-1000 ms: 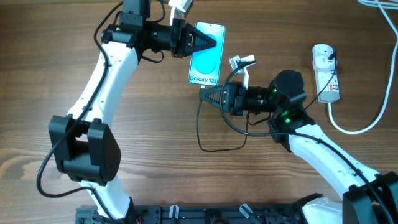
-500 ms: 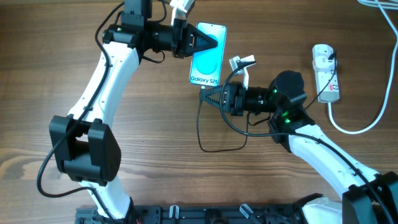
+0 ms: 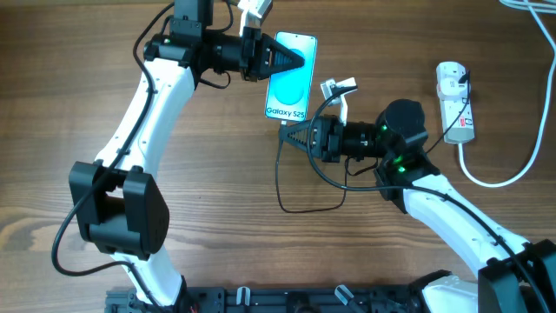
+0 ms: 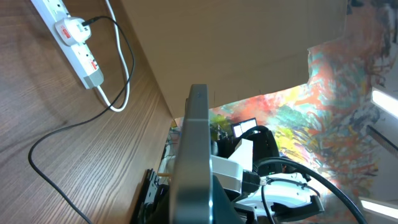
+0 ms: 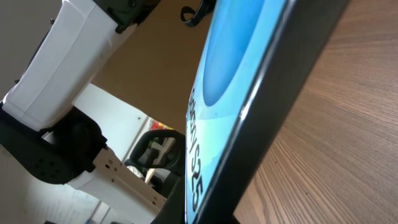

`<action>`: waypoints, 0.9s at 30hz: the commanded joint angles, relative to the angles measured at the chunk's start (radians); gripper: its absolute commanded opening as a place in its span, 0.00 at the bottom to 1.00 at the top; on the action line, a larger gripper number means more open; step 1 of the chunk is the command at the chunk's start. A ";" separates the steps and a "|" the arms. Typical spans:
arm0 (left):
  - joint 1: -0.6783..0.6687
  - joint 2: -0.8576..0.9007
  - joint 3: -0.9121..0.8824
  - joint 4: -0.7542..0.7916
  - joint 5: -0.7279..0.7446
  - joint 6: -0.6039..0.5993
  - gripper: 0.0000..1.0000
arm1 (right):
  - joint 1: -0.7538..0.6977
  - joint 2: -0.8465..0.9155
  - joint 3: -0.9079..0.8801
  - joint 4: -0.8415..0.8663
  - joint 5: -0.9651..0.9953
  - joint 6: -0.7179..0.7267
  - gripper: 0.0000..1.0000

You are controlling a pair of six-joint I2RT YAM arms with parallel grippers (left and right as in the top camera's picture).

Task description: Plug charger to phone and switch on socket

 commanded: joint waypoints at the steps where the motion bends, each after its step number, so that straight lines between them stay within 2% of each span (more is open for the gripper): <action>1: -0.019 -0.023 0.019 -0.007 0.032 0.049 0.04 | -0.009 0.007 0.008 0.015 0.026 0.002 0.04; 27: -0.019 -0.023 0.019 -0.029 0.031 0.102 0.04 | -0.009 0.007 0.008 0.035 0.008 0.004 0.05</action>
